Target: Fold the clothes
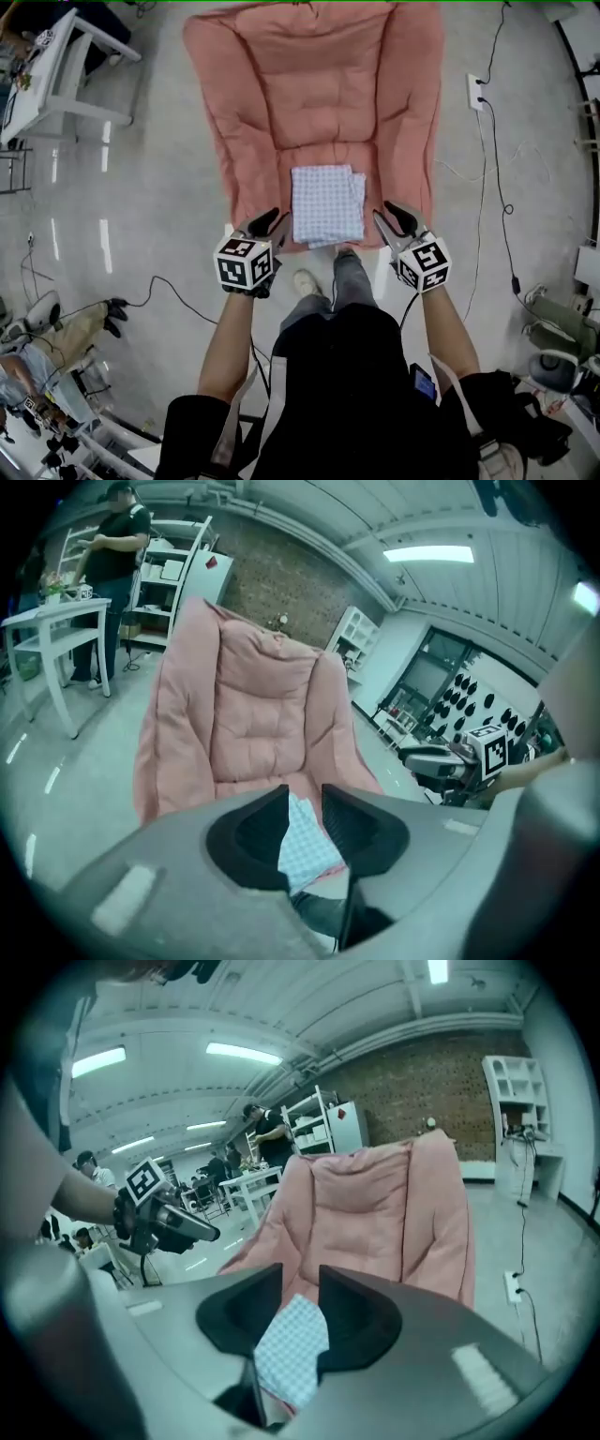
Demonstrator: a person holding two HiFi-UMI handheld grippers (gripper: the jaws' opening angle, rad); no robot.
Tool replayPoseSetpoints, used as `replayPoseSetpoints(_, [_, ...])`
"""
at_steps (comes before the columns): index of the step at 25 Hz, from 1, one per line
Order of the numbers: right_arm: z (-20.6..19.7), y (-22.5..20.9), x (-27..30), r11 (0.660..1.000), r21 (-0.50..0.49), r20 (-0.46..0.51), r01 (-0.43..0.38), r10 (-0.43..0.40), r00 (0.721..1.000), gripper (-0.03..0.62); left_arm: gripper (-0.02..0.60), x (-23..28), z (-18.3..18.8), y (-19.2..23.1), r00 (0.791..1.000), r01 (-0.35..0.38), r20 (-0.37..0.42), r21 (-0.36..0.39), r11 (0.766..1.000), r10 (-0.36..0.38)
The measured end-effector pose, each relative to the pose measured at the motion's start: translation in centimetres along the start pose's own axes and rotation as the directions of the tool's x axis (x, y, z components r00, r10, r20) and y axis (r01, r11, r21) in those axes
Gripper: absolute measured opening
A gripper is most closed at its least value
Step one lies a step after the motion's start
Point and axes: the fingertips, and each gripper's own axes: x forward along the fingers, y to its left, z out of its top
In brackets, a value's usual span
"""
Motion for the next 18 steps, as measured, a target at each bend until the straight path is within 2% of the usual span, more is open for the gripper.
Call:
replayPoseSetpoints(2, [3.8, -0.1, -1.7, 0.999, -0.033, 0.037, 0.001, 0.001, 0.999, 0.127, 0.100, -1.9, 3.8, -1.5, 0.998, 0.006, 0.065, -0.001, 1.000, -0.006])
replayPoseSetpoints(4, [7.6, -0.6, -3.1, 0.999, -0.053, 0.085, 0.002, 0.003, 0.996, 0.126, 0.069, -4.0, 7.8, -2.9, 0.989, 0.003, 0.144, 0.030, 1.000, -0.008])
replayPoseSetpoints(7, [13.1, -1.9, -3.9, 0.997, -0.079, 0.168, 0.010, 0.003, 0.986, 0.121, 0.035, -6.6, 13.6, -4.0, 0.963, -0.028, 0.269, 0.093, 0.995, 0.001])
replayPoseSetpoints(11, [16.8, -3.1, -5.2, 0.999, -0.050, 0.246, -0.002, 0.014, 0.969, 0.112, 0.008, -9.7, 18.2, -5.0, 0.910, -0.069, 0.415, 0.110, 0.992, 0.017])
replayPoseSetpoints(14, [18.7, -3.0, -6.0, 0.998, -0.057, 0.285, -0.012, 0.028, 0.958, 0.093, 0.008, -11.6, 20.1, -5.9, 0.868, -0.093, 0.496, 0.113, 0.989, 0.025])
replayPoseSetpoints(18, [20.9, -1.9, -6.8, 0.998, -0.056, 0.357, 0.003, 0.017, 0.934, 0.060, 0.008, -14.2, 21.8, -6.3, 0.806, -0.162, 0.591, 0.147, 0.976, 0.045])
